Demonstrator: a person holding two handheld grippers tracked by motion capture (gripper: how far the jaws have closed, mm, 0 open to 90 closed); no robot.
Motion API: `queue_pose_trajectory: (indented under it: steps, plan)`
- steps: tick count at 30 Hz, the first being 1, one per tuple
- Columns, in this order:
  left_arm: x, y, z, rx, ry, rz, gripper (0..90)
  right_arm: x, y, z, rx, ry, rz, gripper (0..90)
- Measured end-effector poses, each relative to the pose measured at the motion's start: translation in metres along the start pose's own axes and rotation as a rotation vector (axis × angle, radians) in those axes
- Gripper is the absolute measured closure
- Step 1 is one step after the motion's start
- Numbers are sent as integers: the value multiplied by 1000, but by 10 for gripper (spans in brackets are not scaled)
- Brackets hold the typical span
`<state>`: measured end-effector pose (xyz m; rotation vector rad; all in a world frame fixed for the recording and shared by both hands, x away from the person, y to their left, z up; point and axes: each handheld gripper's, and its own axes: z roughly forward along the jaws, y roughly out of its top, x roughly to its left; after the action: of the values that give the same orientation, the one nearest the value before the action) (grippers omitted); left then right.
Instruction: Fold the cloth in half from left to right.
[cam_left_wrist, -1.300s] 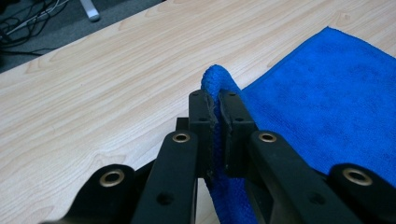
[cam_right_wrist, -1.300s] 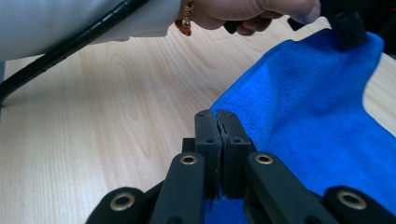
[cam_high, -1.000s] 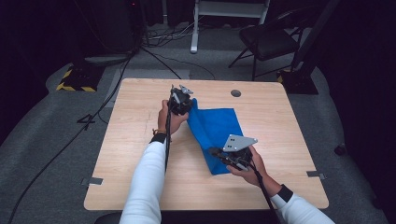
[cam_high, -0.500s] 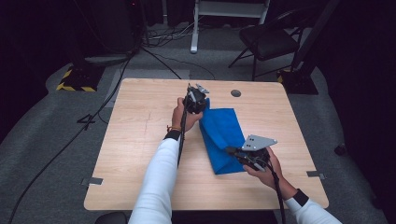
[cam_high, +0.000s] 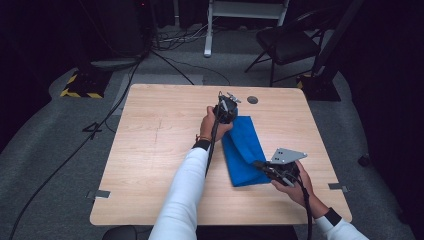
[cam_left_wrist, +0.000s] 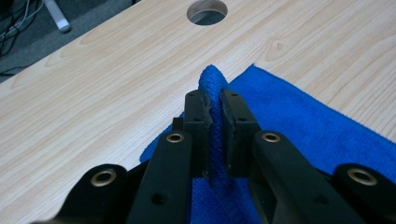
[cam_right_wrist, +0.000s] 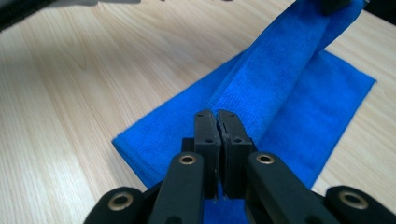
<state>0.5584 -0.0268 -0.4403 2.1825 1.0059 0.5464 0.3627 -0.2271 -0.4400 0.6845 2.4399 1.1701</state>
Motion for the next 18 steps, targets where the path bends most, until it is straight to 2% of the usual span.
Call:
queue_pose_trajectory:
  steps: [2, 4, 5, 7, 8, 11, 12, 14, 18]
  plan:
    - [-3, 1, 3, 10, 5, 6, 796, -2, -4, 0, 11, -4, 3, 871]
    - [-5, 2, 6, 19, 25, -19, 677, -3, -6, 1, 20, -12, 12, 852]
    - [-6, 2, 6, 10, 25, -34, 637, -4, -7, 1, 24, -15, 16, 853]
    - [-7, 2, 5, -11, 28, -50, 498, -5, -10, 1, 34, -21, 16, 850]
    - [-8, 3, 3, -18, 31, -50, 496, -6, -11, 1, 37, -26, 13, 850]
    - [-6, 3, -3, -41, 19, -58, 386, -10, -19, 1, 71, -39, 28, 827]
    - [-5, 3, -6, -44, 7, -62, 363, -11, -21, 1, 80, -41, 35, 789]
    - [-4, 2, -12, -47, -3, -50, 320, -16, -27, 1, 116, -56, 56, 606]
    - [-8, -8, -28, -43, -38, 18, 280, -22, -34, -2, 140, -72, 85, 465]
